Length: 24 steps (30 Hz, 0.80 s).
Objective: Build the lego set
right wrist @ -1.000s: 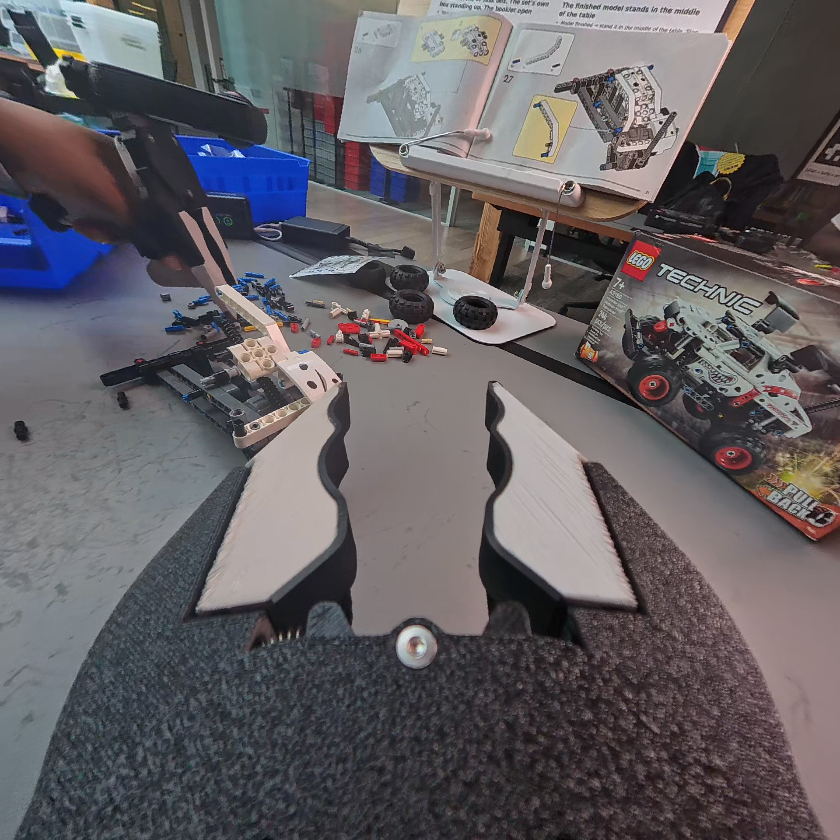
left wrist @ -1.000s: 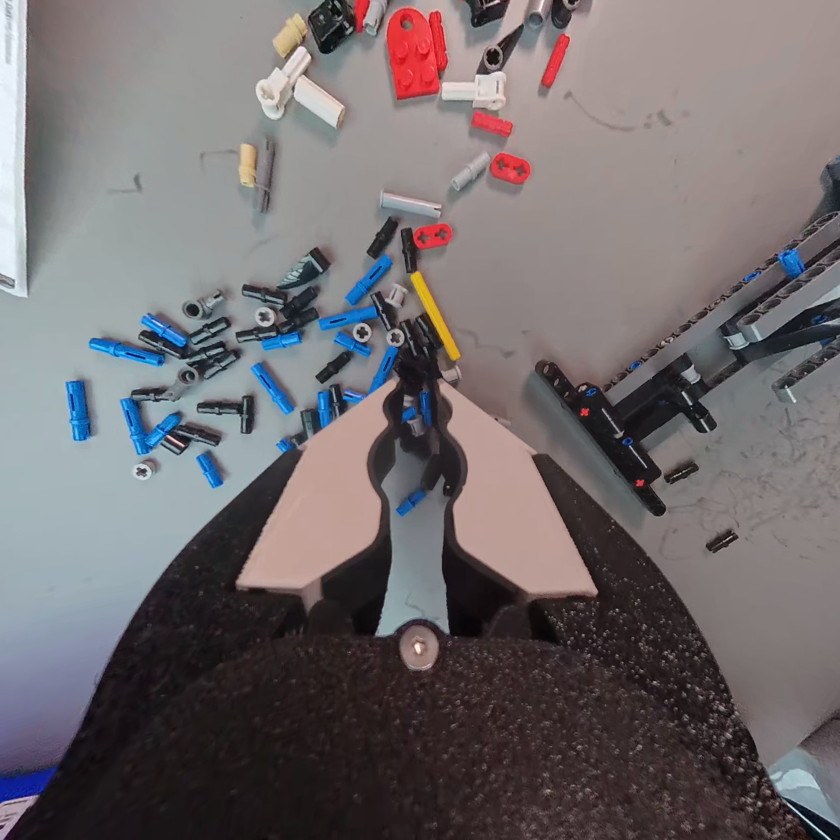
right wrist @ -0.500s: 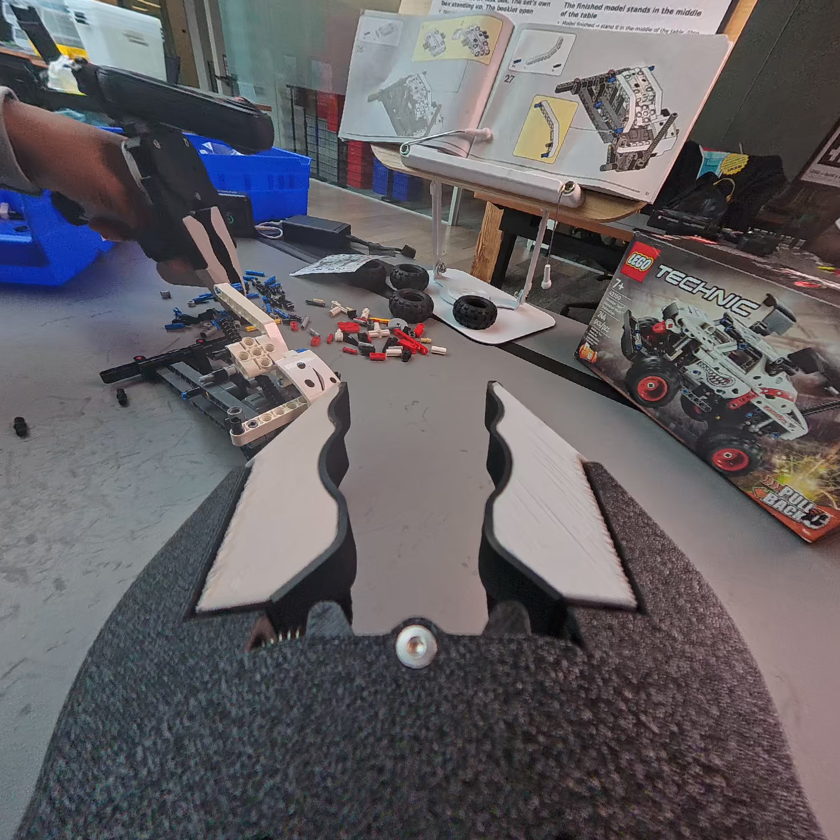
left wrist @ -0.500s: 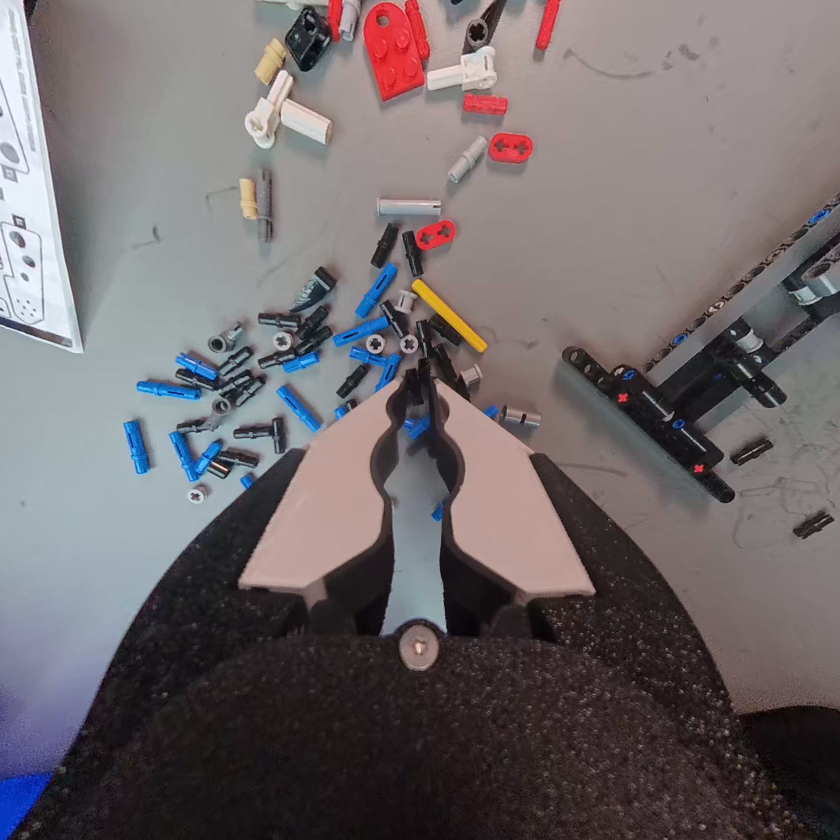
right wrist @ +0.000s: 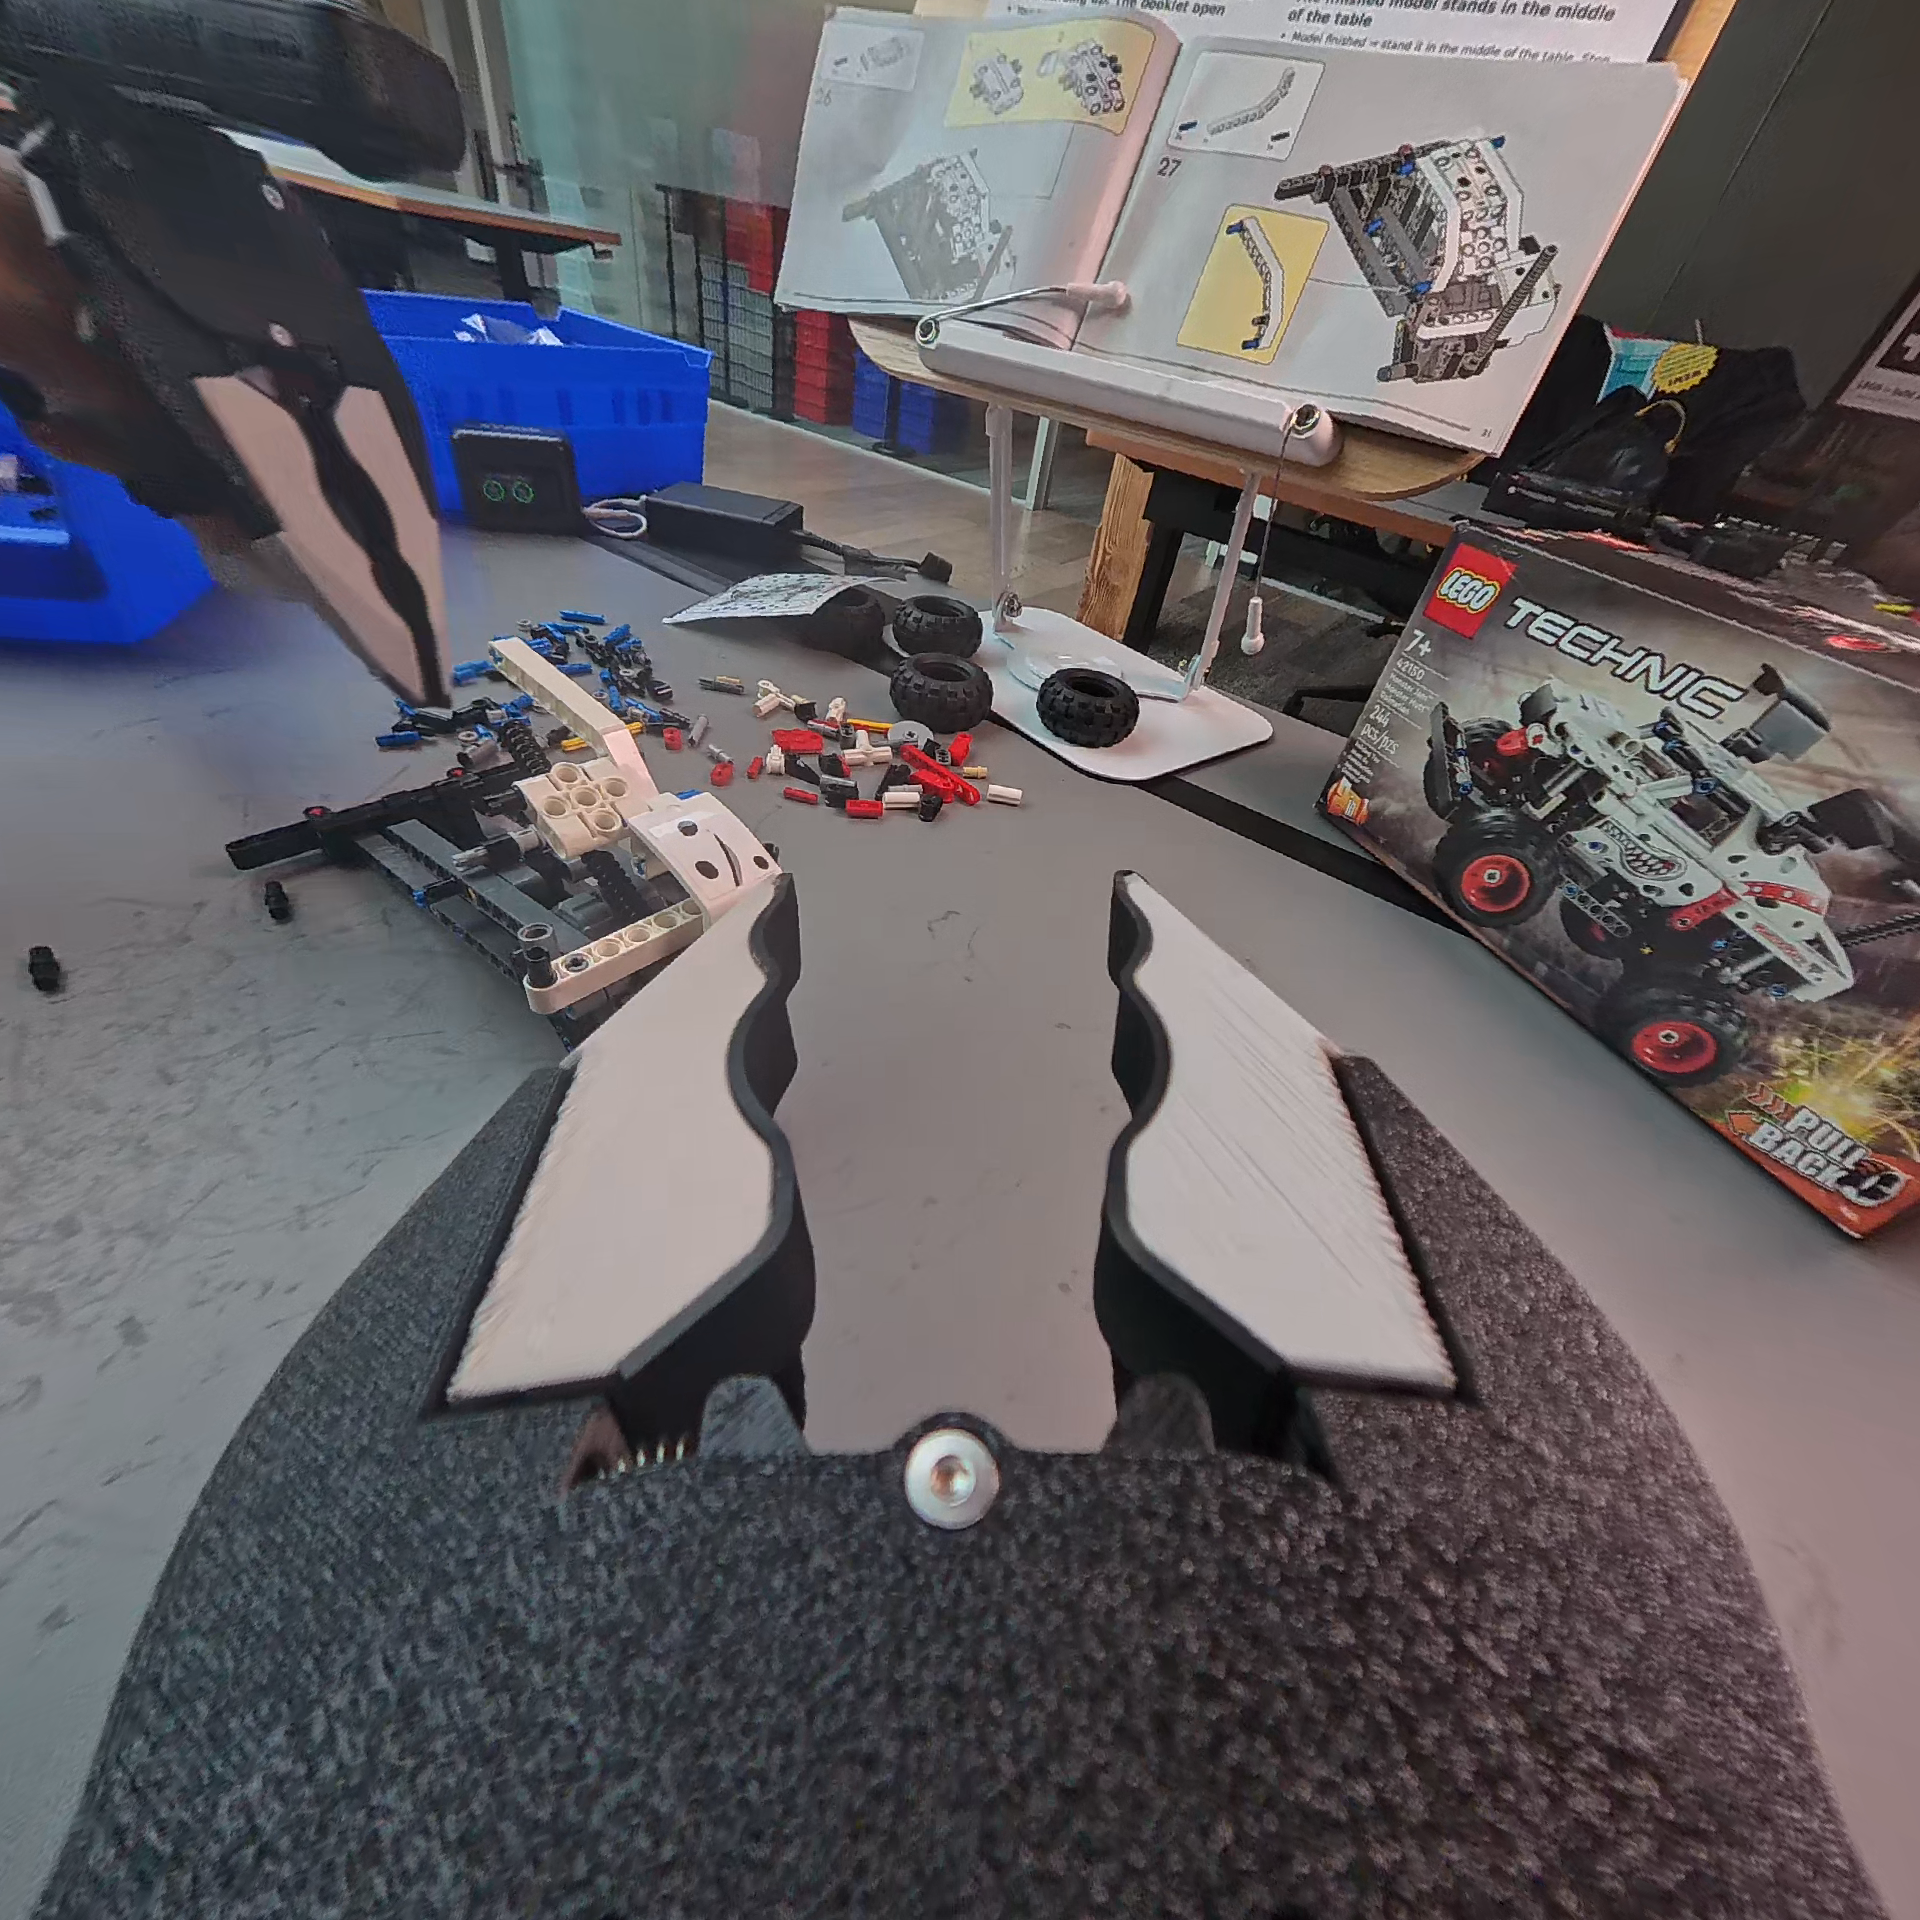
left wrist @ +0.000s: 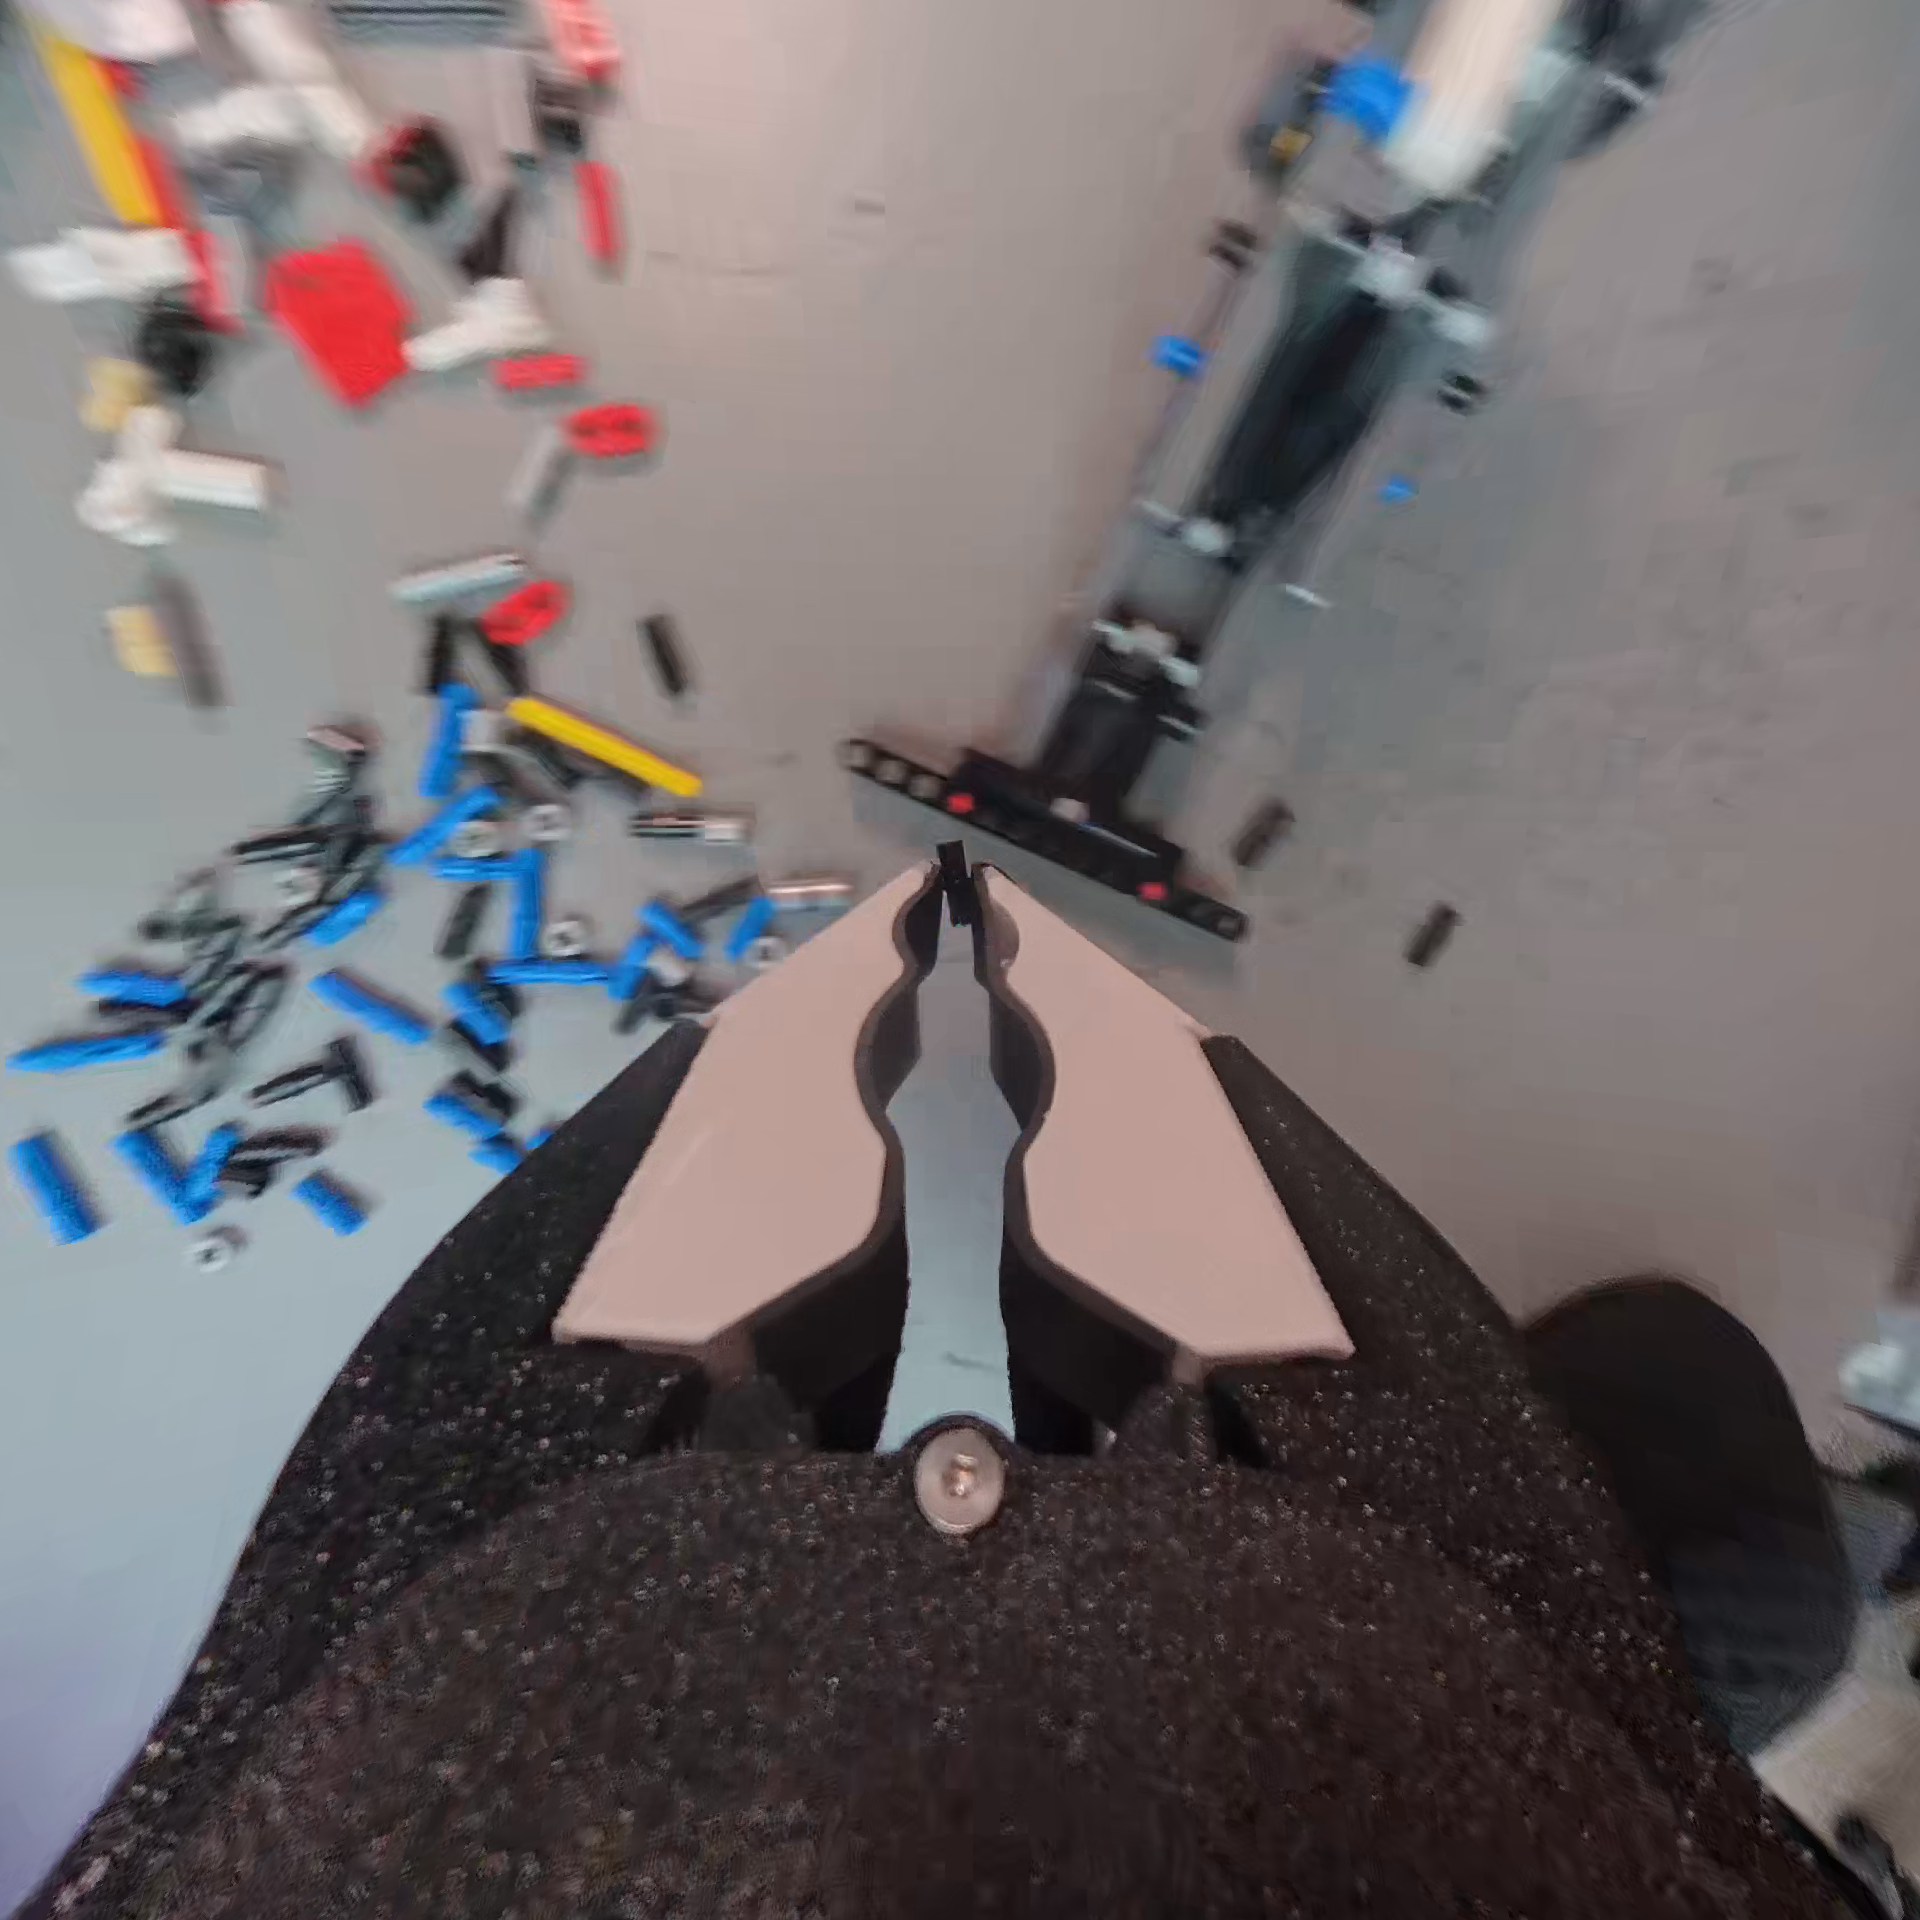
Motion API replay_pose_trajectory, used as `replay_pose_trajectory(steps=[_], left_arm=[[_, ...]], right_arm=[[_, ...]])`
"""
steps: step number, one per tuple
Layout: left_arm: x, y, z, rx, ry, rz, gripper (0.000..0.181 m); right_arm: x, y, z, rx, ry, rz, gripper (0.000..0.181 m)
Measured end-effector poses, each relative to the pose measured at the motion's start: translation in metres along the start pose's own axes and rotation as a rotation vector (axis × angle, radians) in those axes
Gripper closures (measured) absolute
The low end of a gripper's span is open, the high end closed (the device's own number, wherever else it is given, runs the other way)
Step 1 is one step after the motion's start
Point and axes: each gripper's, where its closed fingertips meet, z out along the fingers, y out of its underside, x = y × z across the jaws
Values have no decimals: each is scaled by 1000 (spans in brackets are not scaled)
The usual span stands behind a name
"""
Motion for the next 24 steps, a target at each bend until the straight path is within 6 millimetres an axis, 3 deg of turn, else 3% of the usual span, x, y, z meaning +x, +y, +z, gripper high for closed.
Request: replay_pose_trajectory(steps=[3, 5, 8, 11, 14, 18, 21, 24], left_arm=[[59, 17, 11, -79, 121, 145, 176], [85, 30, 24, -110, 157, 188, 176], [98, 41, 37, -125, 124, 212, 176], [98, 37, 34, -80, 95, 202, 173], [79, 24, 20, -18, 34, 175, 170], [21, -15, -4, 137, -79, 32, 169], [-23, -32, 3, 159, -156, -16, 169], [-46, -38, 23, 124, -155, -42, 167]], right_arm=[[1, 0, 0, 1, 0, 3, 122], [0, 0, 0, 2, -5, 5, 122], [-3, 0, 1, 1, -11, -3, 122], [-6, -1, 1, 0, -15, -11, 122], [-7, -1, 1, 0, -15, -15, 122], [-7, 0, 1, -2, -16, -14, 122], [-7, 0, 1, -4, -16, -17, 122], [-5, 1, 1, -7, -6, -17, 122]])
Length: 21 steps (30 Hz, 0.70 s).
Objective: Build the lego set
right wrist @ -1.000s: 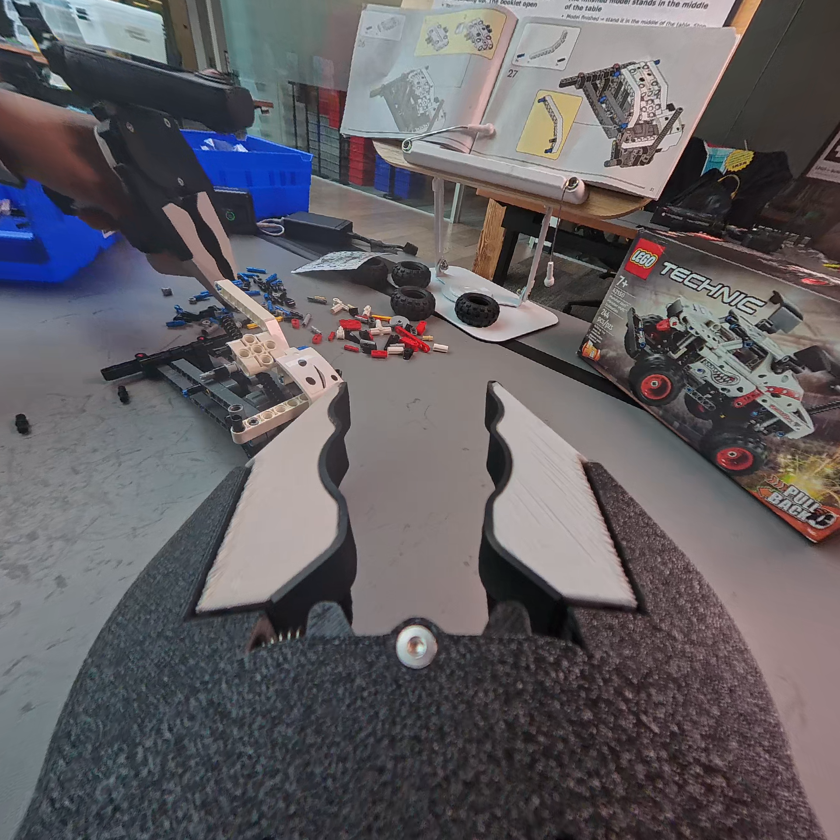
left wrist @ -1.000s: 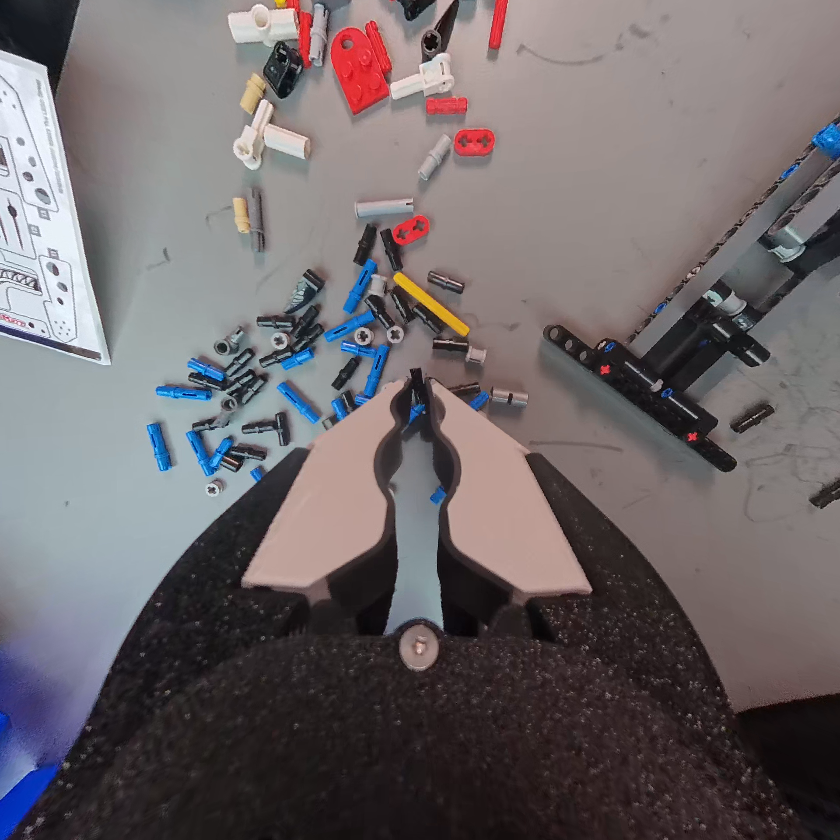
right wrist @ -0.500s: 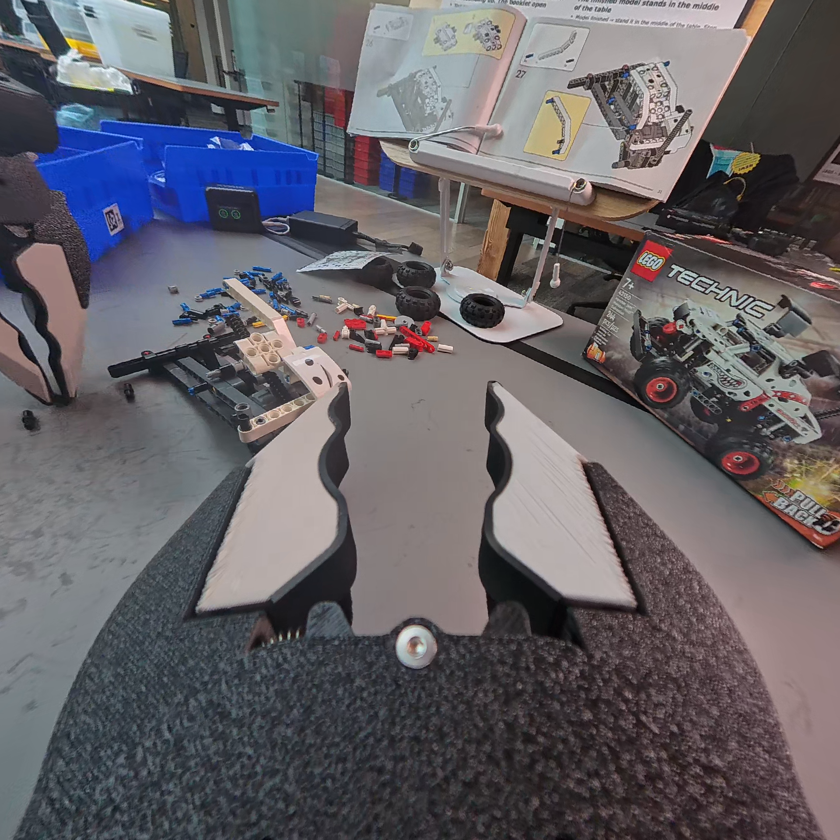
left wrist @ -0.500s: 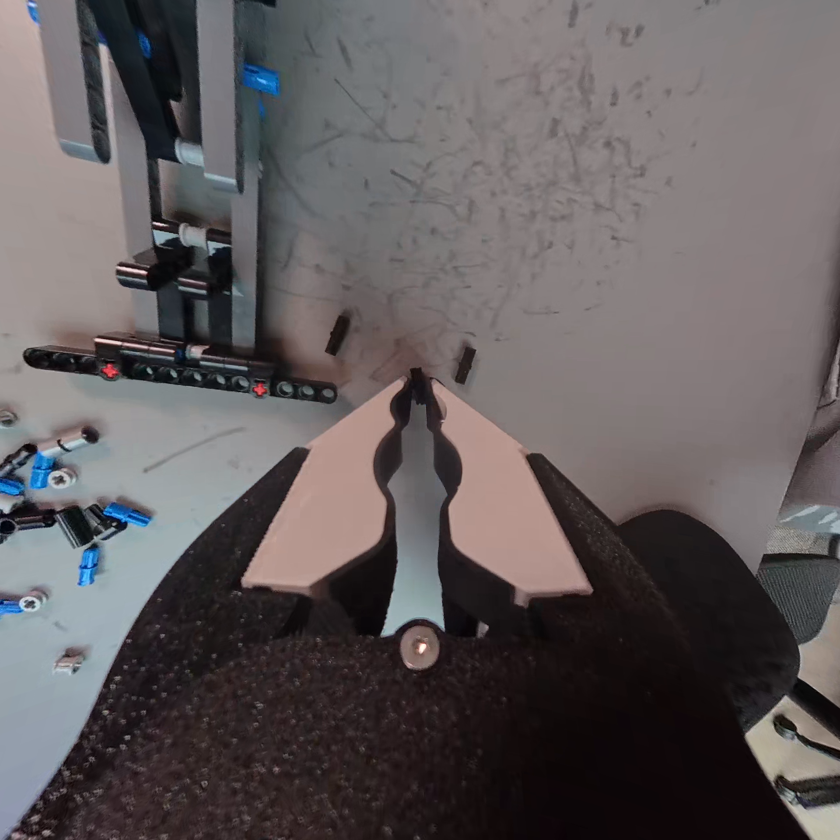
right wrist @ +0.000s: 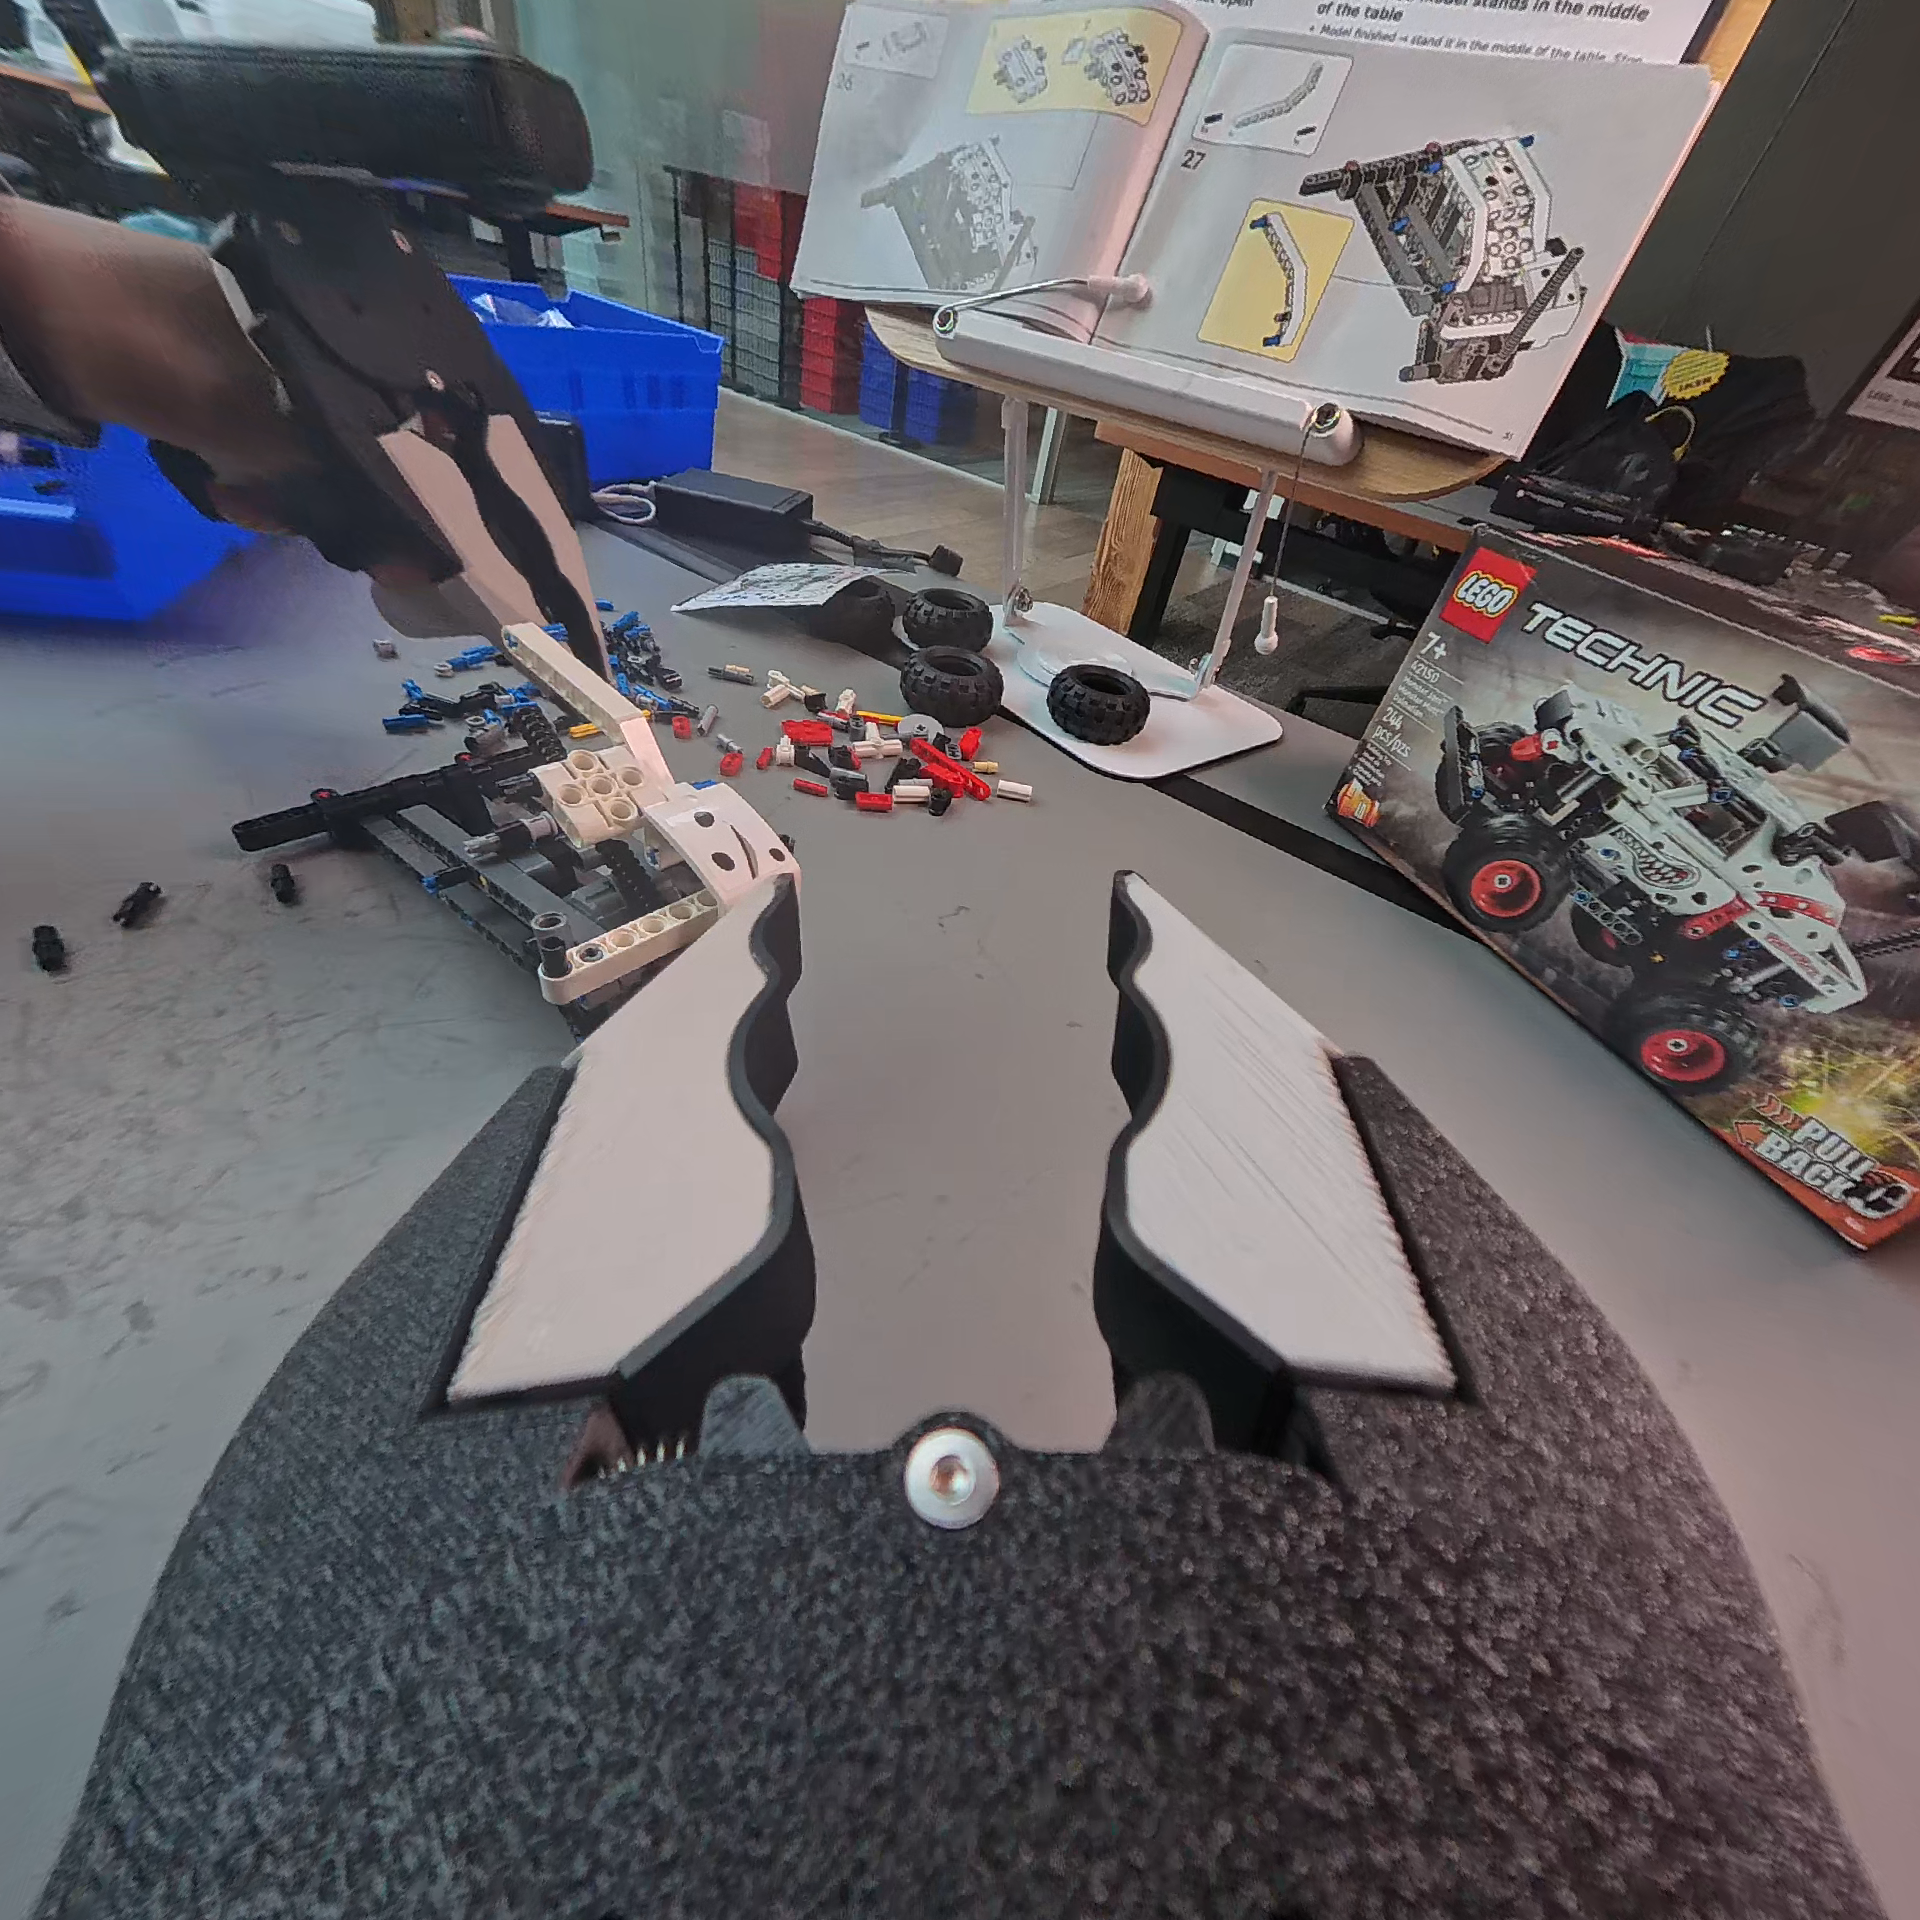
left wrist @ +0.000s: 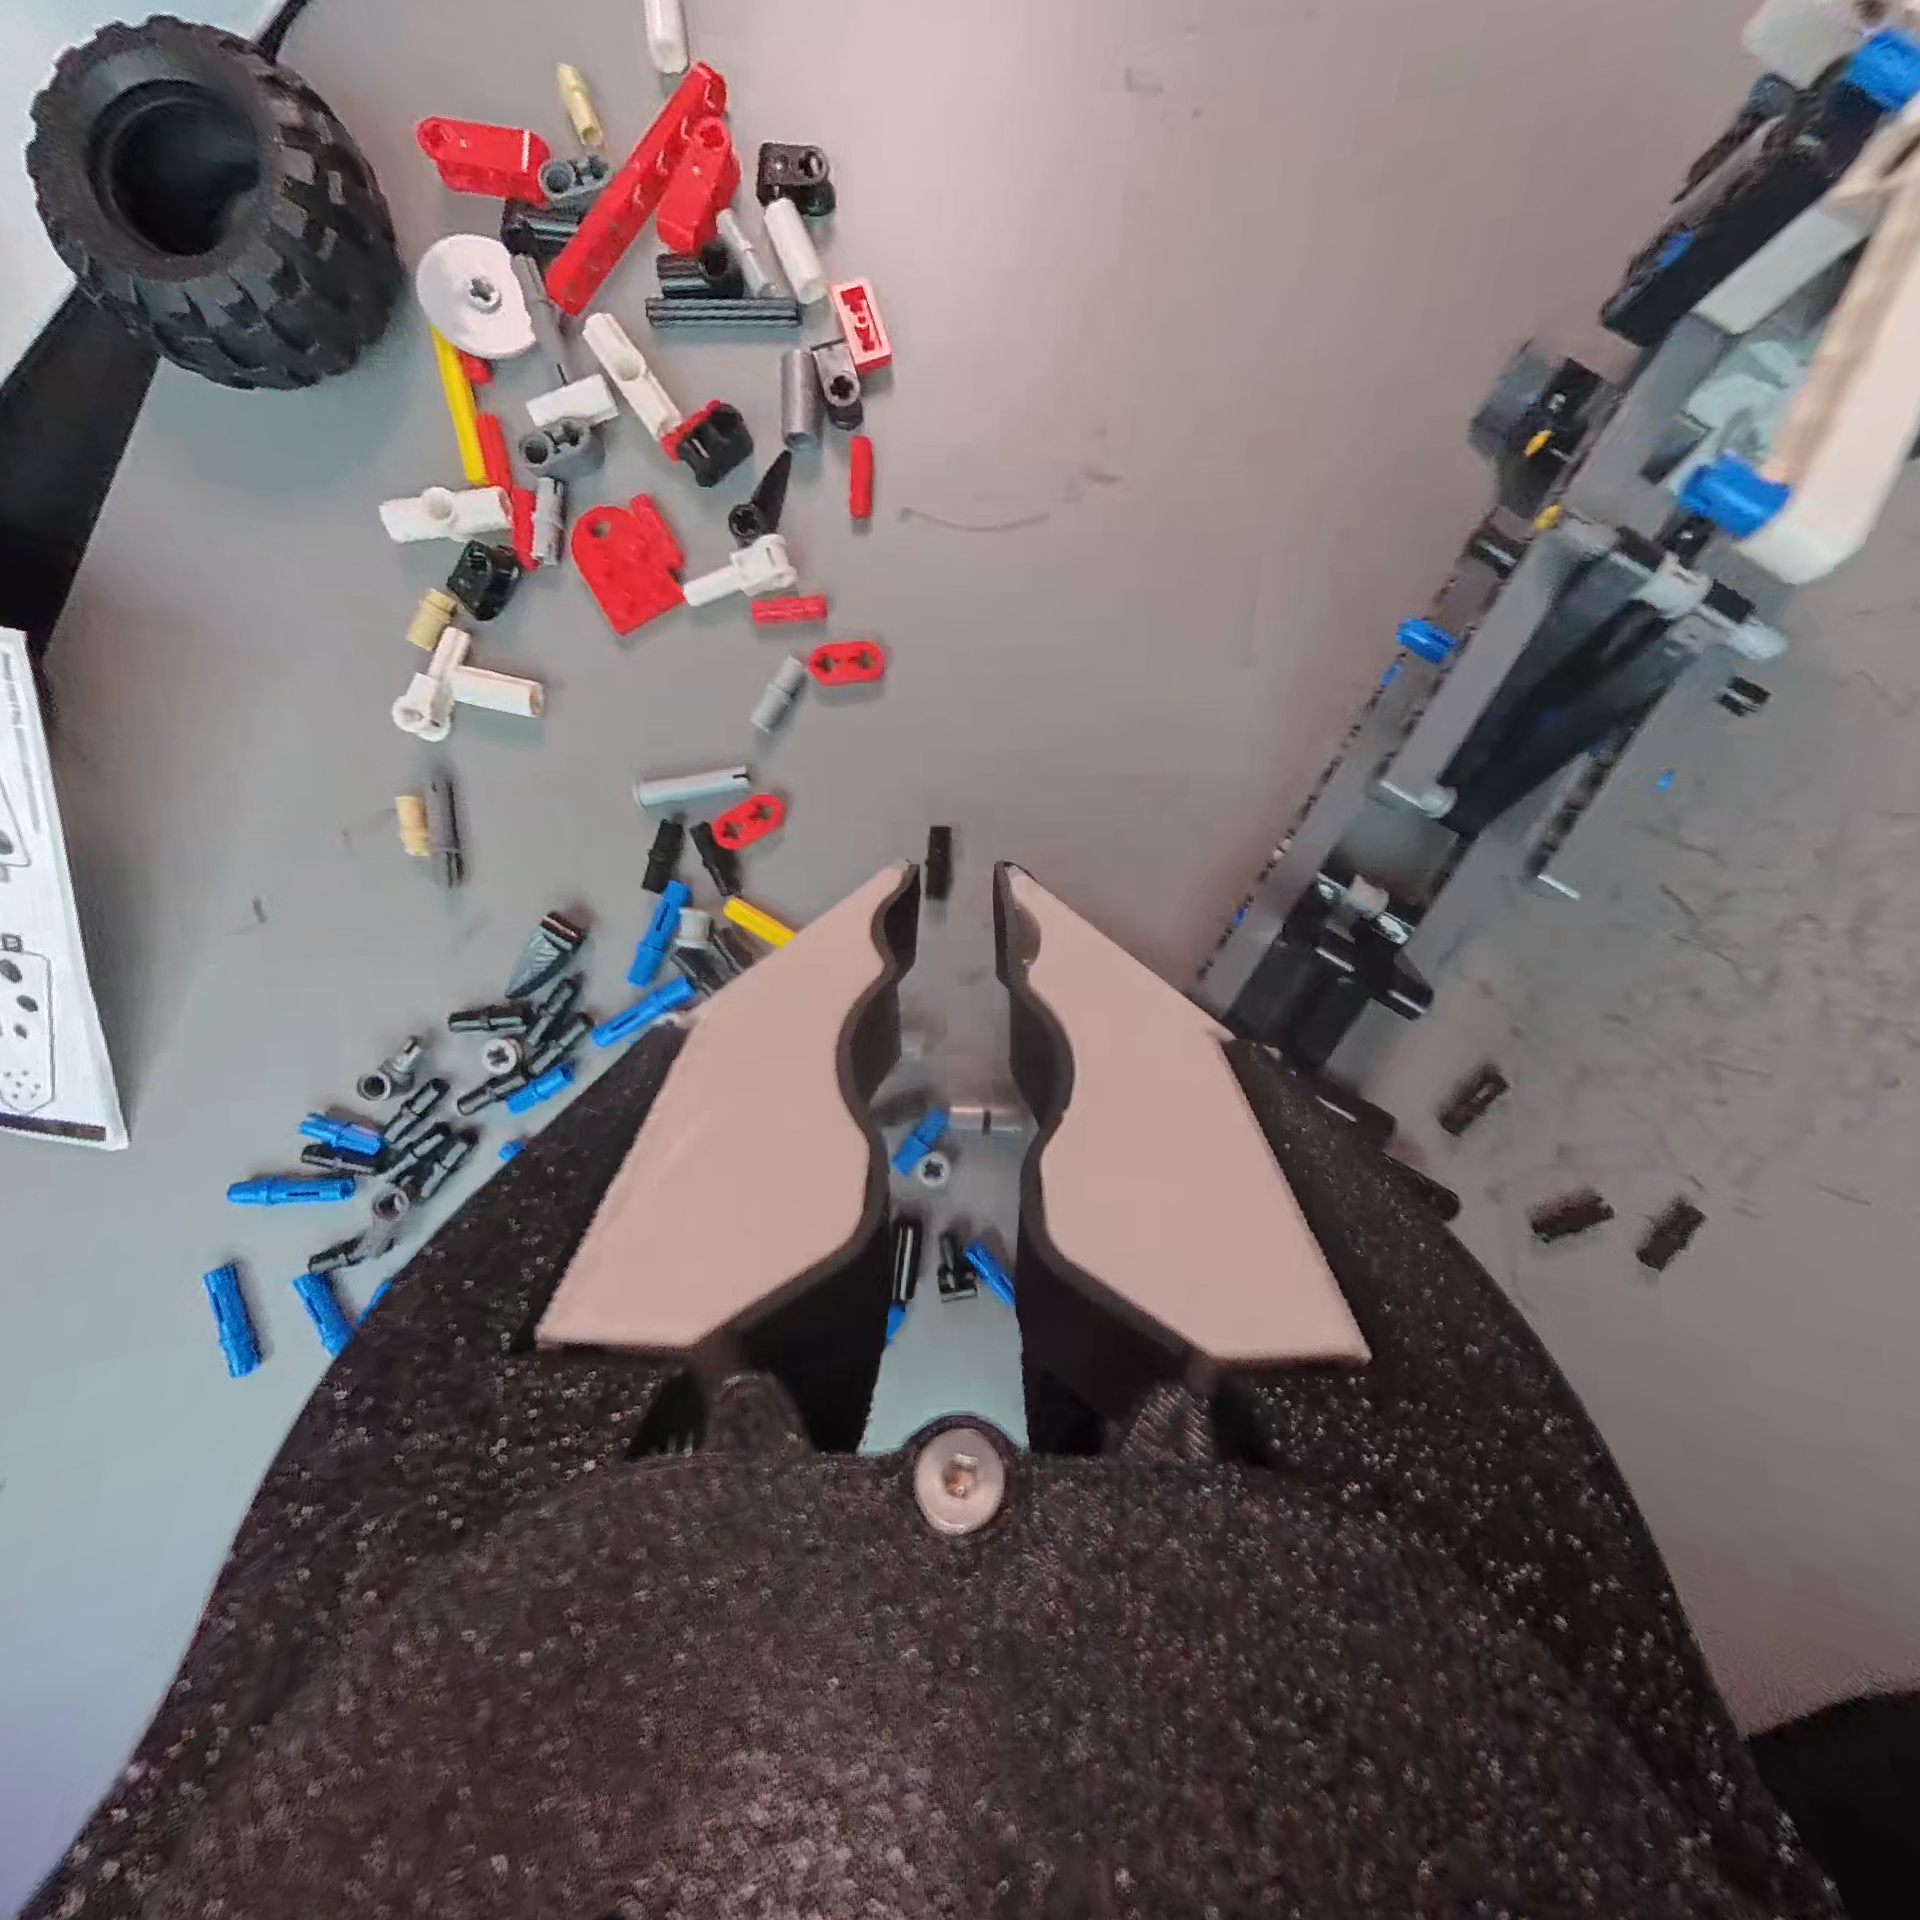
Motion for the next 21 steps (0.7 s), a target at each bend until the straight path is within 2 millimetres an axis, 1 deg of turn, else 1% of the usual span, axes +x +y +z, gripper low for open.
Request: replay_pose_trajectory(steps=[2, 4, 5, 6, 7, 8, 9, 10, 11, 12, 13, 15, 16, 18, 19, 21], left_arm=[[-4, 4, 14, -43, 6, 16, 168], [-6, 9, 21, -77, -3, 54, 175], [-6, 6, 20, -61, -4, 66, 176], [-7, 8, 18, -74, -14, 69, 176], [-7, 9, 14, -72, -29, 82, 176], [-3, 7, 6, -50, -28, 90, 176], [6, 5, -5, -28, -7, 85, 176], [21, 5, -16, -4, 35, 87, 176], [42, 7, -28, 12, 96, 106, 177], [68, 14, -37, 16, 165, 144, 177], [89, 24, -43, 5, 200, 181, 177], [122, 48, -43, -37, 215, 221, 176], [132, 57, -38, -42, 201, 220, 176], [144, 65, -27, -14, 171, 183, 176], [147, 67, -22, 1, 153, 163, 176], [142, 67, -13, 40, 82, 135, 176]], right_arm=[[3, 0, 0, 1, 7, 3, 122], [5, 0, -1, 3, 11, 8, 122], [5, 0, -1, 4, 11, 10, 122], [5, -1, -1, 4, 9, 11, 122], [5, -1, -1, 4, 7, 12, 122], [4, -1, -1, 4, 5, 11, 122], [4, -1, -1, 4, 4, 8, 122], [3, -1, -1, 5, 4, 5, 122], [3, -1, -1, 5, 5, 3, 122], [3, -1, -1, 6, 6, 2, 122], [3, -1, -1, 6, 5, 3, 122], [2, 0, 0, 3, 0, 7, 122], [1, 0, 0, 1, -6, 11, 122], [-3, 3, 2, -6, -18, 17, 122], [-5, 4, 4, -12, -24, 17, 122], [-8, 8, 6, -27, -27, 11, 122]])
